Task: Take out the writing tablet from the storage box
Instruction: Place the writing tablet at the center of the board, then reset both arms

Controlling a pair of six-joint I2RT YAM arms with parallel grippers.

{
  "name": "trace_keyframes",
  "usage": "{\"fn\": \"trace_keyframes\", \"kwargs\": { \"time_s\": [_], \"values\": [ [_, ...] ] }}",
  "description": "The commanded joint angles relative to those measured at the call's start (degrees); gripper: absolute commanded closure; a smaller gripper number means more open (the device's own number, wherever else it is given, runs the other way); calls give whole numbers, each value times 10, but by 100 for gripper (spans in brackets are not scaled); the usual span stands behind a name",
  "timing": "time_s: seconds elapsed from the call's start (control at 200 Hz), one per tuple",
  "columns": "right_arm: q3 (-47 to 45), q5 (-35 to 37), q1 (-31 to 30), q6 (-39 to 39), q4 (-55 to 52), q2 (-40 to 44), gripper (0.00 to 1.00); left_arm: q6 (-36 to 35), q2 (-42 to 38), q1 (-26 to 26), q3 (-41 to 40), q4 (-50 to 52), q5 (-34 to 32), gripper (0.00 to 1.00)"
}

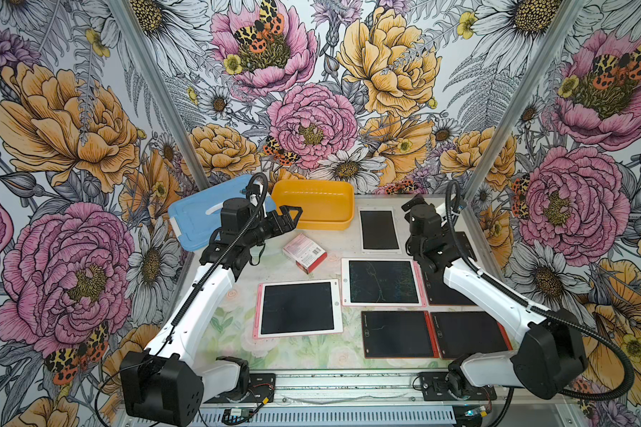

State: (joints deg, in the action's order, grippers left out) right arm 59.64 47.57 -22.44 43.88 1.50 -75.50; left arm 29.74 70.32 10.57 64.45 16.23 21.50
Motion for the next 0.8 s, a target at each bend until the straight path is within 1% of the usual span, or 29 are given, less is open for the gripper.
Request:
{"fn": "trace_keyframes", "kwargs": {
  "time_s": [0.0,0.035,0.265,0.395,0.505,0.635,0.675,0.795],
  "values": [
    [-32,14,26,-128,-22,34,1,-21,18,-7,26,9,-51,3],
    [-43,13,37,-139,-22,49,1,-21,23,-8,31,9,-58,1],
    [-121,11,107,-193,-34,150,1,-26,46,-18,47,11,-113,1],
    [-133,6,141,-208,-83,185,1,-45,43,-20,42,12,-167,1],
    [-121,-10,176,-219,-145,178,0,-84,28,-15,21,-13,-239,1],
    [-107,-69,224,-205,-202,141,0,-152,5,3,-21,-73,-330,1],
    [-108,-88,236,-198,-209,128,0,-178,-3,10,-37,-94,-374,1],
    [-117,-140,260,-183,-207,88,0,-246,-26,32,-117,-204,-458,1]
  ]
}}
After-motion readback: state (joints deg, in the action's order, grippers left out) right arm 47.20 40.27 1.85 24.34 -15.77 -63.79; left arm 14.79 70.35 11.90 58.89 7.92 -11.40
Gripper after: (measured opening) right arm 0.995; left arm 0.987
